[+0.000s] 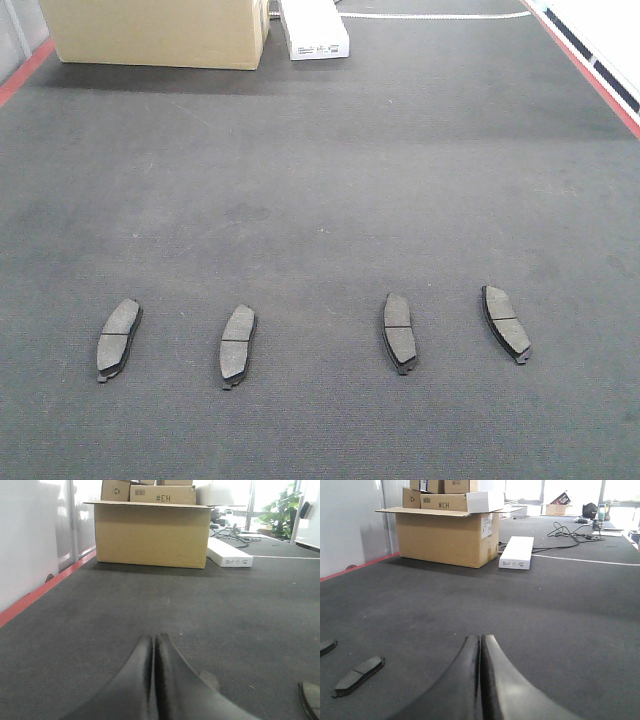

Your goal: Move and align brake pads A on conveyor

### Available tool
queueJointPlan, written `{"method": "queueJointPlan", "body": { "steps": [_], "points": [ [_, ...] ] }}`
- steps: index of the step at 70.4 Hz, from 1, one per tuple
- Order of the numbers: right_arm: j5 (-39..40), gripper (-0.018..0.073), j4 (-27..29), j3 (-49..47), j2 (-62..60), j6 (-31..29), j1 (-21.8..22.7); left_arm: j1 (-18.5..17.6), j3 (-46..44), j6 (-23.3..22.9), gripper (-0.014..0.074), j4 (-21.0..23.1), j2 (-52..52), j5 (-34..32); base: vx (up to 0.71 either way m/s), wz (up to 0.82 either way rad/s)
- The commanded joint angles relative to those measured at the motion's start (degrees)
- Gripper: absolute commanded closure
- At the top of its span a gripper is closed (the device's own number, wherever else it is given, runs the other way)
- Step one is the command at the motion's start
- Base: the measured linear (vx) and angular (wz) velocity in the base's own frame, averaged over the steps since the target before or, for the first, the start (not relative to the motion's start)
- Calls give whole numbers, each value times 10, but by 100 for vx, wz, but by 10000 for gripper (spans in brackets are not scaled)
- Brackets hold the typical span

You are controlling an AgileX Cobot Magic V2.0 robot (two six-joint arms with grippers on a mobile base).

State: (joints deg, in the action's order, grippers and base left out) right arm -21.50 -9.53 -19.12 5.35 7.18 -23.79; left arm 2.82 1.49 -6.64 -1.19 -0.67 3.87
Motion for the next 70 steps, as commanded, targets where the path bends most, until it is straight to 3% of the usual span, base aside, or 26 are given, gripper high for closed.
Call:
{"method": "queueJointPlan", "body": {
  "steps": [1,5,15,30,42,59,70],
  "points": [
    [45,569,-17,-9,7,-5,5,-3,13,-4,602,3,-9,-39,0,0],
    [53,569,-23,2,12,-5,22,-3,13,-4,602,3,-9,-39,0,0],
    [88,569,-8,43,30,-6,113,-3,13,-4,602,3,-9,-39,0,0],
    [128,569,90,93,30,-72,237,-3,13,-4,602,3,-9,-39,0,0],
    [195,569,113,143,6,-128,247,-3,13,-4,602,3,-9,-39,0,0],
    [244,569,110,211,-55,-112,247,-3,13,-4,602,3,-9,-39,0,0],
    [229,569,106,211,-68,-106,247,-3,13,-4,602,3,-9,-39,0,0]
  ]
}}
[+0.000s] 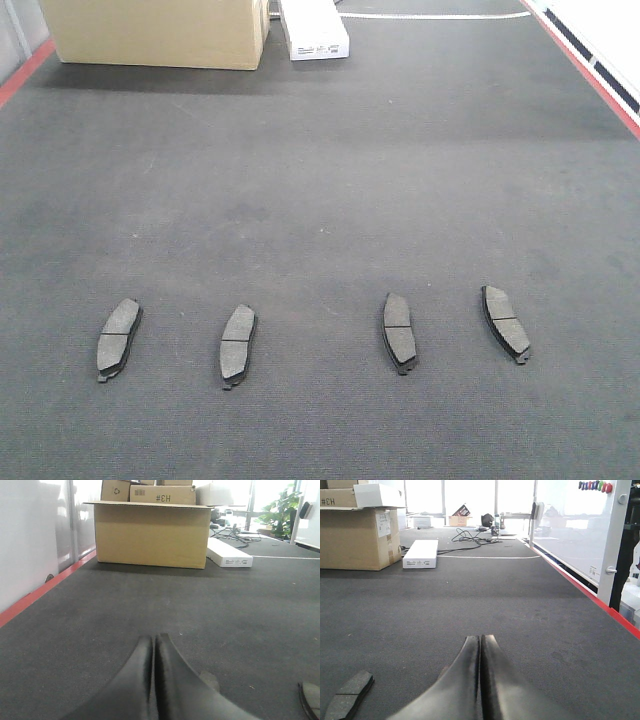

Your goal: Move and align brake pads A on conveyor

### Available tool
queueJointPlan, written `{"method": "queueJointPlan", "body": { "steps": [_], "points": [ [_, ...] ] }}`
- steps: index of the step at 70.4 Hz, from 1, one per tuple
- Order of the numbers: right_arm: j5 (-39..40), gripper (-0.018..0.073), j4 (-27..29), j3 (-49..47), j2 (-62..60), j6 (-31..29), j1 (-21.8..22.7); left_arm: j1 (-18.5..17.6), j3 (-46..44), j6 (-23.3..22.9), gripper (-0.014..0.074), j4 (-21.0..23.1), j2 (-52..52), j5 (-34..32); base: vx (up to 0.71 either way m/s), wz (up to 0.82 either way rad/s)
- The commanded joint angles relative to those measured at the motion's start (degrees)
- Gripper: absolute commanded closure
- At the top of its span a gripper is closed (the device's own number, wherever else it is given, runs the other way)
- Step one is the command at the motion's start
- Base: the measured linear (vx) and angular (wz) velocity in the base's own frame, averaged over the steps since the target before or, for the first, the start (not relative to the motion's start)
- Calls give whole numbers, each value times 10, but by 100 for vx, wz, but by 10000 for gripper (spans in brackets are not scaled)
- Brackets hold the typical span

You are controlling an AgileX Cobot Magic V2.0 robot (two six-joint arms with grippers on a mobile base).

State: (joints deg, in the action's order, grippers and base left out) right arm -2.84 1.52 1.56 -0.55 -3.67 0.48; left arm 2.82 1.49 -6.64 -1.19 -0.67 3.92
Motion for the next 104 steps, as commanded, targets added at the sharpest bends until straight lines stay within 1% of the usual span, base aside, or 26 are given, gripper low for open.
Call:
{"method": "queueJointPlan", "body": {
  "steps": [1,104],
  "points": [
    [43,569,-5,4,-9,2,4,-3,13,-4,602,3,-9,-39,0,0],
    [45,569,-5,4,-9,2,5,-3,13,-4,602,3,-9,-39,0,0]
  ]
}}
